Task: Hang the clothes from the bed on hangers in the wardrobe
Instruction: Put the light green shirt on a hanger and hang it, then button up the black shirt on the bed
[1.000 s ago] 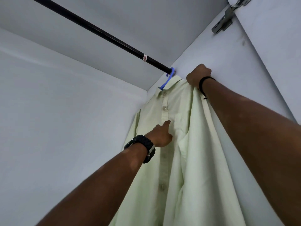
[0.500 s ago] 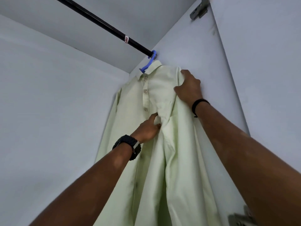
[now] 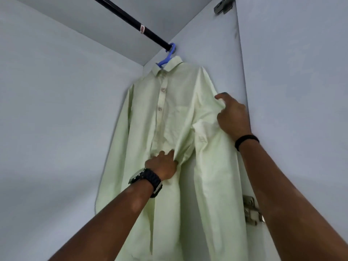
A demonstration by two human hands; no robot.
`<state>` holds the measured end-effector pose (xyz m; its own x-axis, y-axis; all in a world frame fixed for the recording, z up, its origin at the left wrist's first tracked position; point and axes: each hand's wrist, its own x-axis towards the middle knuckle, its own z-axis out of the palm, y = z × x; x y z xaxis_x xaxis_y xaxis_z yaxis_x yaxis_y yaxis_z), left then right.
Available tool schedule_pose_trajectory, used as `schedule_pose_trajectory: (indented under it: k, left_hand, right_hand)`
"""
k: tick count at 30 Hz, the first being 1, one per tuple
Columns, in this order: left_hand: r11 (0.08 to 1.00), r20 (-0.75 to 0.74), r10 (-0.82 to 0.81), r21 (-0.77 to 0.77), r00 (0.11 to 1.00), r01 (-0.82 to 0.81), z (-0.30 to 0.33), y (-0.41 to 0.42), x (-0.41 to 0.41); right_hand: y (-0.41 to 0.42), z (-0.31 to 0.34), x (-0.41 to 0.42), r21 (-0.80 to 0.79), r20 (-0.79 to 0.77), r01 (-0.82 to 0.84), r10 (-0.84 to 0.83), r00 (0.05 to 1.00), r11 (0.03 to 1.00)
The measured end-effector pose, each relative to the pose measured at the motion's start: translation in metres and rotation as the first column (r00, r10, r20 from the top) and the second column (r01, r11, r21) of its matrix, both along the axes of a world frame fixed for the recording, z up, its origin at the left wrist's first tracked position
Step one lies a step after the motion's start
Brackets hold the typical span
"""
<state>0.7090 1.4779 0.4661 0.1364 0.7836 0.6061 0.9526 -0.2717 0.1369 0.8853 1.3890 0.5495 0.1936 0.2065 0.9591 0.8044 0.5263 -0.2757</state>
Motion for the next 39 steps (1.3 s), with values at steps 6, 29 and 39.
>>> schedule_pose_trajectory:
  k: [6, 29, 39]
  left_hand:
    - [0.959, 0.141, -0.236, 0.193, 0.961, 0.207, -0.021, -0.034, 0.009]
    - [0.987, 0.917, -0.137, 0.16, 0.374, -0.029, -0.247, -0.39, 0.075]
    - [0.902, 0.989, 0.107, -0.053, 0.104, -0.428, -0.364, -0.605, 0.029]
  right_hand:
    - [-0.027, -0.032, 0.002, -0.22, -0.019, -0.256, 0.259, 0.966, 0.941]
    - [-0.252, -0.325, -0.009, -0.529, -0.352, -0.799, 0.783, 0.512, 0.285]
    - [-0.412, -0.435, -0.088, -0.689, -0.482, -0.683, 0.857, 0.18, -0.244]
